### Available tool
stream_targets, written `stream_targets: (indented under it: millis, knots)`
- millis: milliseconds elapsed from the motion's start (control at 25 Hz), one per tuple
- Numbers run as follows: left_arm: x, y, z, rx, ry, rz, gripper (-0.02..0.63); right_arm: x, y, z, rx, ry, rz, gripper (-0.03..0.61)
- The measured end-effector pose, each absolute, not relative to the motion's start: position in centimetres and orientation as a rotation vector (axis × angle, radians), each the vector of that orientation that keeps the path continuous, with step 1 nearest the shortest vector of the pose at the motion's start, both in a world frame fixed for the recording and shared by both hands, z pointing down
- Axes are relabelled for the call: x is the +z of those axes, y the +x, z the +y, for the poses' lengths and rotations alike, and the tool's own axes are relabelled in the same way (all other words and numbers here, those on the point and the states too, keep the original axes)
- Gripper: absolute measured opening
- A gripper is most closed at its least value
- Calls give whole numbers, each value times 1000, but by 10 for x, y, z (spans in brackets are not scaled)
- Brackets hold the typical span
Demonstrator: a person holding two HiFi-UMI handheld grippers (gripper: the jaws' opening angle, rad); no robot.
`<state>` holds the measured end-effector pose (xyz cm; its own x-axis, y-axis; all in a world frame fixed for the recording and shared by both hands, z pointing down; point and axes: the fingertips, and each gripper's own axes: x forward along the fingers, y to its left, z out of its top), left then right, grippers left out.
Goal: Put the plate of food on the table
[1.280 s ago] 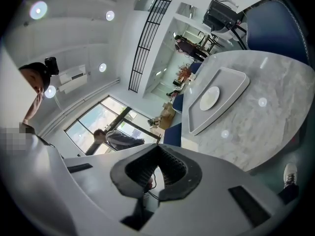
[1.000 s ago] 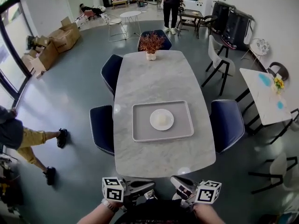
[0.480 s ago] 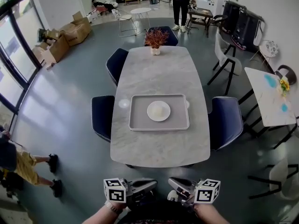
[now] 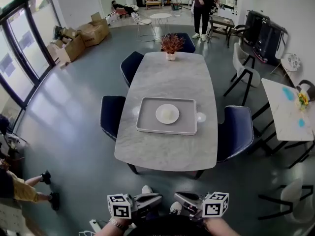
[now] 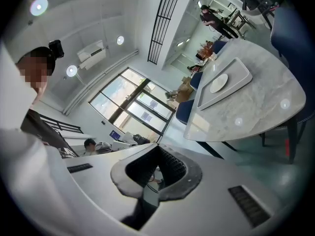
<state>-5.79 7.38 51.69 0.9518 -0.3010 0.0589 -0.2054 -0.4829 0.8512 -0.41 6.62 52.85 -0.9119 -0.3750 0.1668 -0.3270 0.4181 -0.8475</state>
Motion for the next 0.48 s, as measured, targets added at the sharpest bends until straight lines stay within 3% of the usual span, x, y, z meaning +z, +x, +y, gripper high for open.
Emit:
stream_targets:
  millis: [480]
  knots:
    - [520,-30,93,-104,2079,-388,8,534,23,100,-1560,-600,2551,11]
